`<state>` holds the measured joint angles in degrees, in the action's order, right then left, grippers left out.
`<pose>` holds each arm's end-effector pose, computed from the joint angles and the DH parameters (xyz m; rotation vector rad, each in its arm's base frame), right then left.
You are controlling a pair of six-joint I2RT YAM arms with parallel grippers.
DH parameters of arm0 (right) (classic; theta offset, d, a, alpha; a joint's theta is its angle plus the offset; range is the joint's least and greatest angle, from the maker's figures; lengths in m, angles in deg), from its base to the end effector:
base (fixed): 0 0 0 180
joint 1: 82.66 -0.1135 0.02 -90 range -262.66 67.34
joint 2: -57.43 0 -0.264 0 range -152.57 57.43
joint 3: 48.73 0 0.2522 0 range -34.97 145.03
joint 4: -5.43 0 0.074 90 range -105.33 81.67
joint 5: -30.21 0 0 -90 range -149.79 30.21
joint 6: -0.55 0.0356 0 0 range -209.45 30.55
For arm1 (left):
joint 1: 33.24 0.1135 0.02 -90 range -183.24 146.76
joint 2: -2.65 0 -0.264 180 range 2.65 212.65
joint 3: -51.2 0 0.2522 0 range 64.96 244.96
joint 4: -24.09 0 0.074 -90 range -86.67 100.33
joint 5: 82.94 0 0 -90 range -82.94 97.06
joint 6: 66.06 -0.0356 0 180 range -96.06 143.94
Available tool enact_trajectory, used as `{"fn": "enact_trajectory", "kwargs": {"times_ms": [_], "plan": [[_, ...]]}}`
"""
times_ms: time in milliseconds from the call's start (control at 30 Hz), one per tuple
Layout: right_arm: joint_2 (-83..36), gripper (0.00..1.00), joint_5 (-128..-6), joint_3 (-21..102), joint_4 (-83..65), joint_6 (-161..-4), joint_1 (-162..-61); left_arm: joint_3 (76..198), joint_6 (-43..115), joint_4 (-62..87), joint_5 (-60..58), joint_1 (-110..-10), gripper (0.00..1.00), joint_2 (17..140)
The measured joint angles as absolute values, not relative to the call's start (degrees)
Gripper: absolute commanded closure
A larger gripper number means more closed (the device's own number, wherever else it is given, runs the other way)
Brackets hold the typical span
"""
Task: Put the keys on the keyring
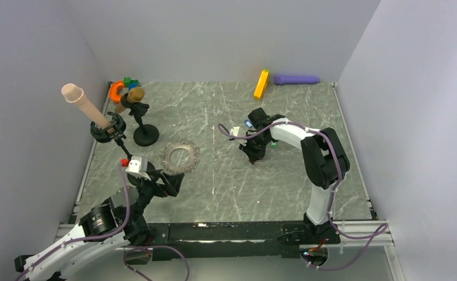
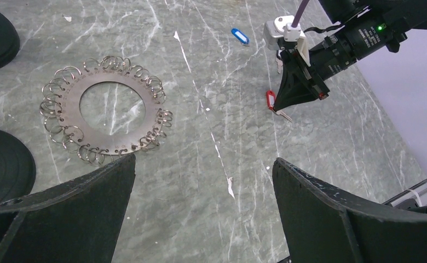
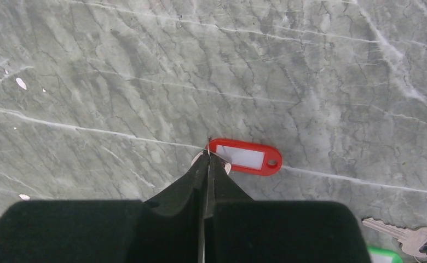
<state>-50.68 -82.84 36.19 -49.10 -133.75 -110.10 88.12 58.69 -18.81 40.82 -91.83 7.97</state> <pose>0.3100 0.1767 0.1608 -1.7062 2.2538 0.5255 0.0552 -0.0524 0.2498 -0.0638 1.7815 -0.6716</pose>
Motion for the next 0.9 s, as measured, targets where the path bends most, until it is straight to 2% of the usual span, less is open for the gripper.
{"fn": "enact_trajectory", "kwargs": {"times_ms": [900], "plan": [[-50.7,0.85,-83.5,35.8,-48.8,-133.7,-110.1,87.8,59.3,-19.5,40.8,-91.8,0.01,7.2]]}}
